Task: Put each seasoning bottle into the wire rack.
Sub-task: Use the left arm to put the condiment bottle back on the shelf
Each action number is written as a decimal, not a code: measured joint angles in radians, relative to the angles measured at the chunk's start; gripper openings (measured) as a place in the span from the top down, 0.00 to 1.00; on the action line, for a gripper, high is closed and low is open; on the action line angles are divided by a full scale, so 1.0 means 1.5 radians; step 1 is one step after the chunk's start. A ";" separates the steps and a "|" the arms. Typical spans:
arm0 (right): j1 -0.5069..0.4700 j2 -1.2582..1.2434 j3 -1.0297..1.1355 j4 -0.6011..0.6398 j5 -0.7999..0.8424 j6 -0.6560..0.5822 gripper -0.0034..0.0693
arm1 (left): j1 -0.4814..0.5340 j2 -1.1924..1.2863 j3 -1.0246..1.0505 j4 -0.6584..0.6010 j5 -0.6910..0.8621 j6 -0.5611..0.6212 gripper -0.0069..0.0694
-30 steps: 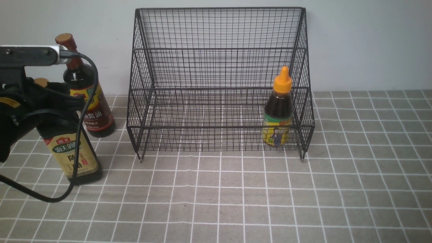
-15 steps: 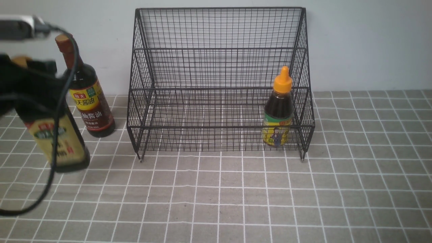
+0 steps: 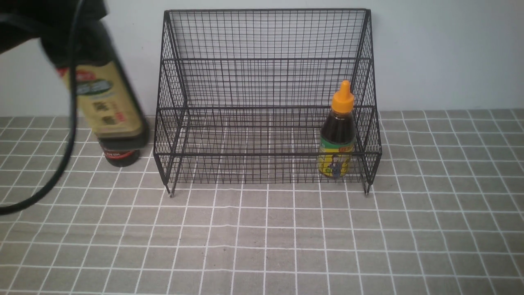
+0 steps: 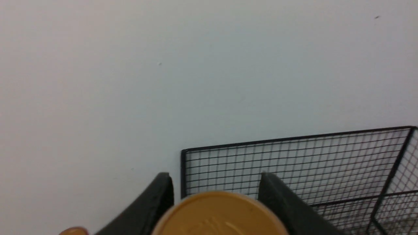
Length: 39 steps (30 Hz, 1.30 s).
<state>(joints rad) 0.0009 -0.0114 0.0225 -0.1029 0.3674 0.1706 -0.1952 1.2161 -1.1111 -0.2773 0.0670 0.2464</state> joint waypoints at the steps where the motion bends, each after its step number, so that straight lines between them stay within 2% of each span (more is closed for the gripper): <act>1: 0.000 0.000 0.000 0.000 0.000 0.000 0.97 | -0.014 0.017 -0.014 0.000 -0.009 0.000 0.51; 10: 0.000 0.000 0.000 0.001 0.000 -0.001 0.97 | -0.065 0.140 -0.074 0.000 -0.032 0.000 0.51; 19: 0.000 0.000 0.000 0.001 0.000 -0.001 0.97 | -0.086 0.221 -0.093 0.000 -0.061 0.000 0.51; 31: 0.000 0.000 0.000 0.001 0.001 -0.001 0.97 | -0.090 0.266 -0.094 0.003 0.043 0.000 0.51; 39: 0.000 0.000 0.000 0.001 0.000 -0.001 0.97 | -0.090 0.273 -0.098 0.003 0.060 0.000 0.50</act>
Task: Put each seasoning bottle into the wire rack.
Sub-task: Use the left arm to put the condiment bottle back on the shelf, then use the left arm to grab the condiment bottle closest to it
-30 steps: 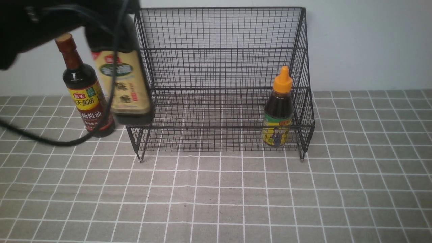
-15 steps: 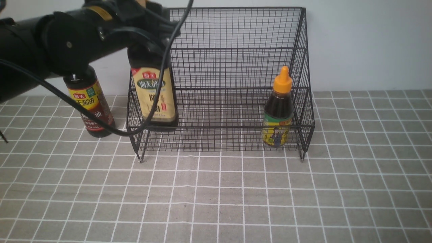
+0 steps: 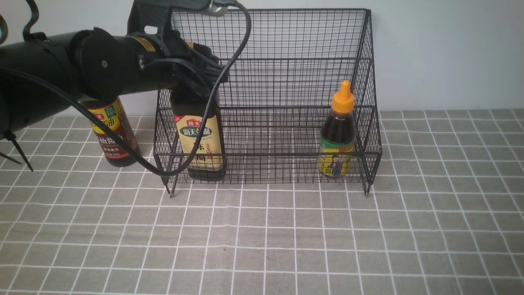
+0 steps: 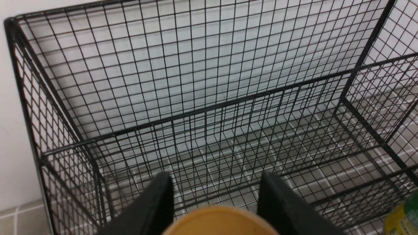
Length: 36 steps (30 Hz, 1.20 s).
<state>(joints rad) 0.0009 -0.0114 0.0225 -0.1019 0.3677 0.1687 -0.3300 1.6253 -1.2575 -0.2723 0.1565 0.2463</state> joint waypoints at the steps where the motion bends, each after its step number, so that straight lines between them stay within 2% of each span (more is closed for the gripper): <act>1: 0.000 0.000 0.000 0.000 0.000 0.000 0.97 | 0.000 -0.001 -0.001 0.000 0.000 0.000 0.48; 6: 0.000 0.000 0.000 0.000 0.000 0.000 0.97 | 0.000 -0.029 -0.005 -0.001 -0.004 0.001 0.34; 9: 0.000 0.000 0.000 0.000 0.000 0.000 0.97 | 0.009 -0.063 -0.007 -0.001 -0.005 0.001 0.30; 17: 0.000 0.000 0.000 0.000 0.000 0.000 0.97 | 0.098 -0.141 -0.008 -0.001 -0.011 0.001 0.29; 18: 0.000 0.000 0.000 0.000 0.000 0.000 0.97 | 0.135 -0.145 -0.008 -0.001 -0.017 0.001 0.29; 22: 0.000 0.000 0.000 0.000 0.000 0.000 0.97 | 0.197 -0.125 -0.008 -0.001 -0.020 0.001 0.29; 27: 0.000 0.000 0.000 0.000 0.000 0.000 0.97 | 0.218 -0.091 -0.008 -0.001 -0.037 0.001 0.29; 36: 0.000 0.000 0.000 0.000 0.000 0.000 0.97 | 0.231 0.015 -0.008 -0.001 -0.139 0.001 0.29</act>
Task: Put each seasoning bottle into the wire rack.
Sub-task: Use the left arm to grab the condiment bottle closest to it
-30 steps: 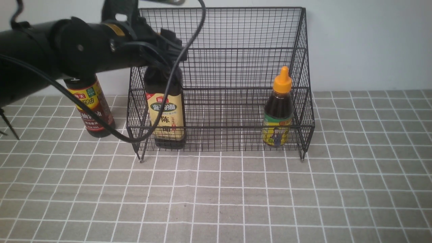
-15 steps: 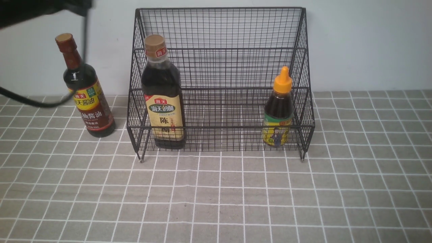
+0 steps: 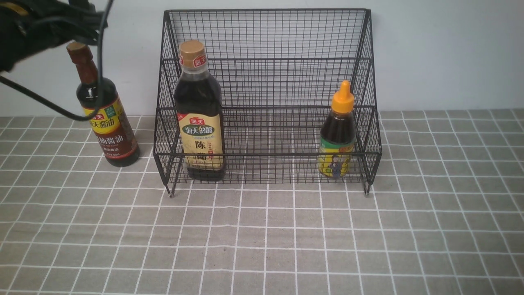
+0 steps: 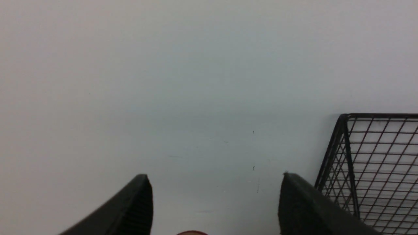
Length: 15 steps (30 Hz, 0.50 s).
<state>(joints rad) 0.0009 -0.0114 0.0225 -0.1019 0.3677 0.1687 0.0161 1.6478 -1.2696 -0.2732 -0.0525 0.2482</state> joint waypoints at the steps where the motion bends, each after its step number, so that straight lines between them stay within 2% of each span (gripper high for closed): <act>1: 0.000 0.000 0.000 0.000 0.000 0.000 0.97 | 0.000 0.009 0.000 0.000 -0.009 0.000 0.29; 15: 0.000 0.000 0.000 0.000 0.000 0.001 0.97 | 0.001 0.083 0.000 -0.001 -0.026 0.046 0.29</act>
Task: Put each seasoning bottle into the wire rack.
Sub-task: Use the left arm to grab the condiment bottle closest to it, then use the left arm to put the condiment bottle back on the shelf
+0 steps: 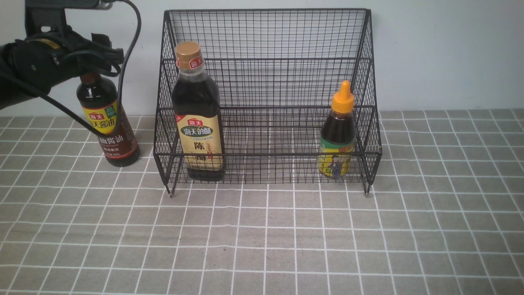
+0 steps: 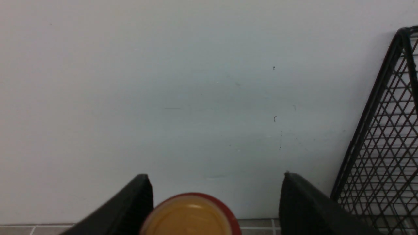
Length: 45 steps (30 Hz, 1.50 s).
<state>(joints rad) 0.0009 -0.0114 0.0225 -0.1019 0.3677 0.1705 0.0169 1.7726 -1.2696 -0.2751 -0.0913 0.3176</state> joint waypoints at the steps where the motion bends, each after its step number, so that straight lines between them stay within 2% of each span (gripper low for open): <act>1: 0.000 0.000 0.000 0.000 0.000 0.000 0.97 | 0.000 0.004 0.000 0.000 0.000 0.003 0.29; 9: 0.000 0.000 0.000 0.000 0.000 0.000 0.97 | 0.000 0.018 0.000 0.000 0.005 0.005 0.30; 11: 0.000 0.000 0.000 0.000 0.000 0.000 0.97 | 0.000 0.019 0.000 0.000 0.005 0.005 0.34; 14: 0.000 0.000 0.000 0.000 0.000 0.000 0.97 | 0.001 0.019 0.000 -0.001 0.008 0.005 0.54; 15: 0.000 0.000 0.000 0.000 0.000 0.000 0.97 | 0.001 0.019 -0.001 -0.008 0.011 0.000 0.56; 31: 0.000 0.000 0.000 0.000 0.000 0.000 0.97 | 0.001 -0.070 0.005 -0.006 0.075 0.011 0.56; 39: 0.000 0.000 0.000 0.000 0.000 0.000 0.97 | -0.003 -0.130 -0.075 -0.005 0.085 0.011 0.57; 45: 0.000 0.000 0.000 0.000 0.000 0.000 0.97 | -0.039 -0.133 -0.138 -0.004 0.096 0.010 0.57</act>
<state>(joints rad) 0.0009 -0.0114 0.0225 -0.1019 0.3677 0.1705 -0.0416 1.5730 -1.4763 -0.2817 0.0525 0.3332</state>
